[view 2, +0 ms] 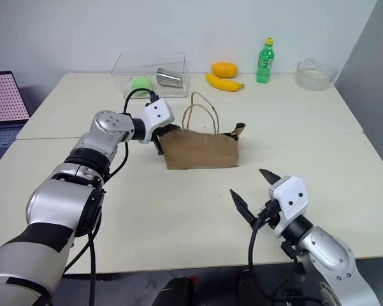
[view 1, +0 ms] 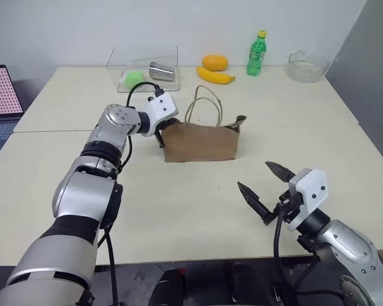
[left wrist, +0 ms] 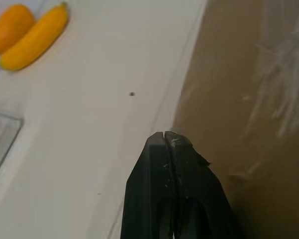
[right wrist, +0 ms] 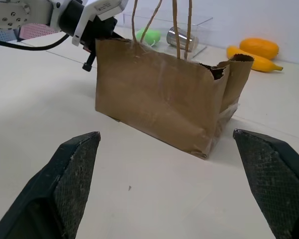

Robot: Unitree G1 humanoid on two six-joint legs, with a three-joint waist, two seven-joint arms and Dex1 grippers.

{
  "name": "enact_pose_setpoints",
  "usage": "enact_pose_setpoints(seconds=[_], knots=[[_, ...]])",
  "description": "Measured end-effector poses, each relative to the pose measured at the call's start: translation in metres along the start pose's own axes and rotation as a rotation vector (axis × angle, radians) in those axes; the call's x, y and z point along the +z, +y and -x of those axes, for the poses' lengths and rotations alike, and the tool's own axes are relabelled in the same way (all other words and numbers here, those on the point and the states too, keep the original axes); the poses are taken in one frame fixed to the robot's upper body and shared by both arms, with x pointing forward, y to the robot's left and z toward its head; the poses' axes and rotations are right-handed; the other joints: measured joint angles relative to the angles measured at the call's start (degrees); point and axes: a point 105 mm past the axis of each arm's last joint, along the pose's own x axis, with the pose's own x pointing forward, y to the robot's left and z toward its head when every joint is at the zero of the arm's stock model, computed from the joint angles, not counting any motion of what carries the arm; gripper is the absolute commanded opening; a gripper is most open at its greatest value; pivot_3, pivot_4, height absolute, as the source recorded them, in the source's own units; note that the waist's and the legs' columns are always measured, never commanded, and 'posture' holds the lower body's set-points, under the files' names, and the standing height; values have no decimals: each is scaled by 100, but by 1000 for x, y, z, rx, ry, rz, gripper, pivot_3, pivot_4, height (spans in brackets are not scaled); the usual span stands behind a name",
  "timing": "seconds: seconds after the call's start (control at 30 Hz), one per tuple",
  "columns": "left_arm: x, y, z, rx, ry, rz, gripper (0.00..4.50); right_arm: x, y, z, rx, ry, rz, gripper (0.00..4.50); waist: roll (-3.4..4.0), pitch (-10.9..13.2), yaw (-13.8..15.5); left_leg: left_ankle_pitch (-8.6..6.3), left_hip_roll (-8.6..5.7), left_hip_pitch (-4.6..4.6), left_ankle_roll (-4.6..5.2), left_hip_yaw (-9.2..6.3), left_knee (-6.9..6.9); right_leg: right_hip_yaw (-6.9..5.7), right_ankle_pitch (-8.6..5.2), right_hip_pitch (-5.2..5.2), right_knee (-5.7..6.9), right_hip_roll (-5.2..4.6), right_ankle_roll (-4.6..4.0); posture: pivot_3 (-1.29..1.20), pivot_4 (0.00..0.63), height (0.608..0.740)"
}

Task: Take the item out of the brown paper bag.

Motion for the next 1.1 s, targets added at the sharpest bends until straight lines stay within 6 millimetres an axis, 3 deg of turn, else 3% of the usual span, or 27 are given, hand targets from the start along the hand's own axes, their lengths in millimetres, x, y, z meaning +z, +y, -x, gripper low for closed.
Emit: enact_pose_setpoints(seconds=[0.2, 0.33, 0.5, 0.63, 0.8, 0.97, 1.1], knots=[[6, -26, 25, -333, -45, 12, 8, -6, 6, 6, 79, 48, -21, 4500, 0, 0, -24, 0, 5, 3, 0, 1, -4, 1, 0, 1, 1, 3, -1, 0, 150, 740], [-11, -53, 43, -494, -17, -26, 8, -7, 10, 8, 116, 66, -32, 4500, 2, -1, -80, 0, 16, 10, 1, 3, -2, 8, 0, 3, 7, 8, -2, 0, 150, 740], [-26, -80, 57, -573, 21, -20, 8, -6, 10, 8, 122, 70, -41, 4500, 2, -1, -88, 1, 17, 13, 3, 0, 5, 9, 0, 6, 16, 11, -2, 0, 150, 740], [-18, -88, 60, -566, -5, 9, 8, -7, 11, 9, 134, 83, -45, 4500, 2, -1, -42, 1, 16, 9, 3, -1, 7, 7, 0, 6, 13, 12, -2, 0, 150, 740], [-1, -93, 80, -439, -112, -97, 1457, -14, 10, 15, 123, 120, -62, 4500, 3, -2, -38, 1, 21, 10, 4, -2, -2, 7, 0, 3, 7, 11, -3, 0, 150, 740], [12, -127, 90, -447, -229, -164, 2966, -24, 17, 20, 161, 172, -68, 4500, 3, -2, -4, 1, 16, 11, 4, 4, 4, 11, 0, 10, 3, 4, -3, 0, 150, 740], [16, -145, 89, -448, -288, -265, 2966, -29, 28, 21, 216, 201, -79, 4500, 2, -3, 25, 1, 17, 19, 4, 6, 6, 10, 0, 19, 3, 5, -3, 0, 150, 740]])
